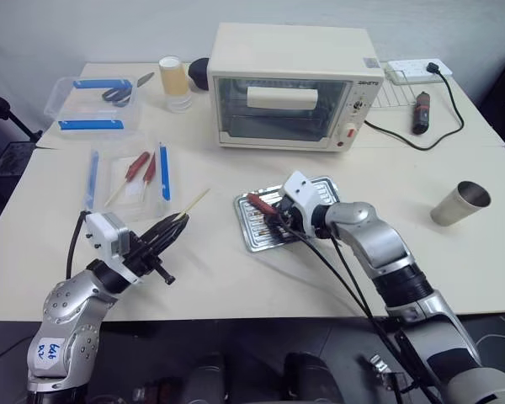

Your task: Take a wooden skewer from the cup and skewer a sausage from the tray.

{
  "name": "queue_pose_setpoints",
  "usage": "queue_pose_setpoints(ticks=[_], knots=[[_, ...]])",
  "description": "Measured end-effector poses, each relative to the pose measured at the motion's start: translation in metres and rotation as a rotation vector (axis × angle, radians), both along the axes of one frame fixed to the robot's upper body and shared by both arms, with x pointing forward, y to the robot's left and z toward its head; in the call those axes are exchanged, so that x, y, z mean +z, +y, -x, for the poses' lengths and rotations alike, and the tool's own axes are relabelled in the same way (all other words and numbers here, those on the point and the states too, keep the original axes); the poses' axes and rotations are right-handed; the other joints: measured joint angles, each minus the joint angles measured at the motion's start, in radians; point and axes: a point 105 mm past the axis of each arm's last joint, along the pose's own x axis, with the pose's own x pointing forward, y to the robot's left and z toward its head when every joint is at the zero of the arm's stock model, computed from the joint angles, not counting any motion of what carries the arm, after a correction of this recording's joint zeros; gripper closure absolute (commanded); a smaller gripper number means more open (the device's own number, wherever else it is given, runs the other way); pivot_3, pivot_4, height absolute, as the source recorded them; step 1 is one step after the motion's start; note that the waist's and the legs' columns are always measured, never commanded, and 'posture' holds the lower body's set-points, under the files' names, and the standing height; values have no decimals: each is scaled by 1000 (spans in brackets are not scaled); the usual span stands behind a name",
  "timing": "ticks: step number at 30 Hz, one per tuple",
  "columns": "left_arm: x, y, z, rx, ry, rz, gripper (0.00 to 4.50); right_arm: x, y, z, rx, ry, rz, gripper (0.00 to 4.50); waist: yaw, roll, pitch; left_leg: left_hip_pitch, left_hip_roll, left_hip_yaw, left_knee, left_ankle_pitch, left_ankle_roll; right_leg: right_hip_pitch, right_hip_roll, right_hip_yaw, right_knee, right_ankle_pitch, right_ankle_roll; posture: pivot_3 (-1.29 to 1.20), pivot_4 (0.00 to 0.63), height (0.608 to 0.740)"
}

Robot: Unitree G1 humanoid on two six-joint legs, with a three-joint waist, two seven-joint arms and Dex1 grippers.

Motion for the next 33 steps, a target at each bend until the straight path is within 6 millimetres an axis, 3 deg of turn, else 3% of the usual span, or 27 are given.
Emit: queue_pose_setpoints(ticks=[5, 8, 9, 13, 20, 27, 33], knots=[[-1, -1, 0, -5, 6, 0, 4500, 0, 10, -6, 11, -12, -5, 2744, 2, 0, 0, 0, 0, 0, 0, 0, 0, 0, 0, 0, 0, 0, 0, 0, 150, 740], [-1, -1, 0, -5, 8, 0, 4500, 0, 12, -7, 21, -6, -11, 3236, 2, 0, 0, 0, 0, 0, 0, 0, 0, 0, 0, 0, 0, 0, 0, 0, 150, 740], [-1, -1, 0, -6, 8, 0, 4500, 0, 13, -6, 27, -6, -13, 3585, 1, 0, 0, 0, 0, 0, 0, 0, 0, 0, 0, 0, 0, 0, 0, 0, 150, 740], [-1, -1, 0, -11, 10, -3, 4500, 1, 12, -6, 35, -6, -12, 3585, 1, 0, 0, 0, 0, 0, 0, 0, 0, 0, 0, 0, 0, 0, 0, 0, 150, 740], [-4, -1, 2, -44, 24, -40, 4500, 8, -9, -1, 125, -43, 18, 3585, 1, 0, 0, 0, 0, 0, 0, 0, 0, 0, 0, 0, 0, 0, 0, 0, 150, 740], [-14, -3, 13, -222, 77, -196, 4500, 34, -30, 50, 560, -89, 36, 3585, 3, 0, 0, 0, 0, 1, 0, 0, 0, 1, 0, 0, -2, 0, 0, 0, 150, 740], [-23, -12, 23, -381, 124, -263, 4500, 44, -42, 73, 733, -64, 71, 3585, 2, 0, 0, 0, 0, 0, 0, 0, 0, 1, 0, 0, -2, 0, 0, 0, 150, 740]])
